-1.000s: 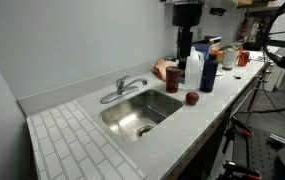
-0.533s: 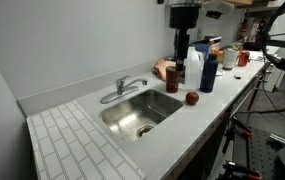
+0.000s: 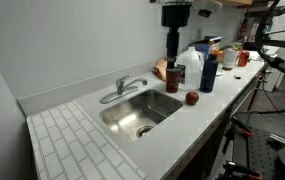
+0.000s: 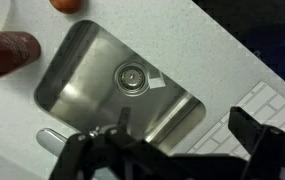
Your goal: Move the tap nozzle to the right
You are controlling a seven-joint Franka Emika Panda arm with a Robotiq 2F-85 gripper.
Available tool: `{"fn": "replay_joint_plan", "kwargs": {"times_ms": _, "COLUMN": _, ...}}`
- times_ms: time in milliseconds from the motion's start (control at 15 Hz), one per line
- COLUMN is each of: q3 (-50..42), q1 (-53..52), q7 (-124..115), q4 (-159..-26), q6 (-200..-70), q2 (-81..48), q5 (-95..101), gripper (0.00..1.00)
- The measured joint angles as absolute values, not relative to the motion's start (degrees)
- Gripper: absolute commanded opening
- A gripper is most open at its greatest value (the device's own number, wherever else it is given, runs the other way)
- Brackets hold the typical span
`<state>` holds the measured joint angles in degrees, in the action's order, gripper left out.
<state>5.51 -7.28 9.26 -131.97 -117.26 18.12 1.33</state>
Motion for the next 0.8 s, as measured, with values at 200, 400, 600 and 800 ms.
{"fn": "replay_joint_plan", "kwargs": {"times_ms": 200, "q3": 6.04, "q1": -7.28, "q7": 8.53, "q4": -126.78, "q6": -117.26, "q2": 13.35, "q5": 1.41, "gripper": 1.00}}
{"fn": "replay_joint_plan", "kwargs": {"times_ms": 400, "q3": 7.16, "q1": -7.29, "q7": 7.80, "q4": -121.76, "q6": -117.30, "q2": 7.98, "q5": 1.88, "gripper": 1.00}}
{"fn": "replay_joint_plan", "kwargs": {"times_ms": 600, "q3": 7.75, "q1": -7.29, "q7": 7.70, "q4": -118.22, "q6": -119.72, "q2": 2.53, "q5": 1.97, "gripper": 1.00}}
{"fn": "replay_joint_plan", "kwargs": {"times_ms": 800, "q3": 7.49, "q1": -7.24, "q7": 7.70, "q4": -116.46, "q6": -125.77, "q2": -2.75, "q5": 1.97, "gripper": 1.00}}
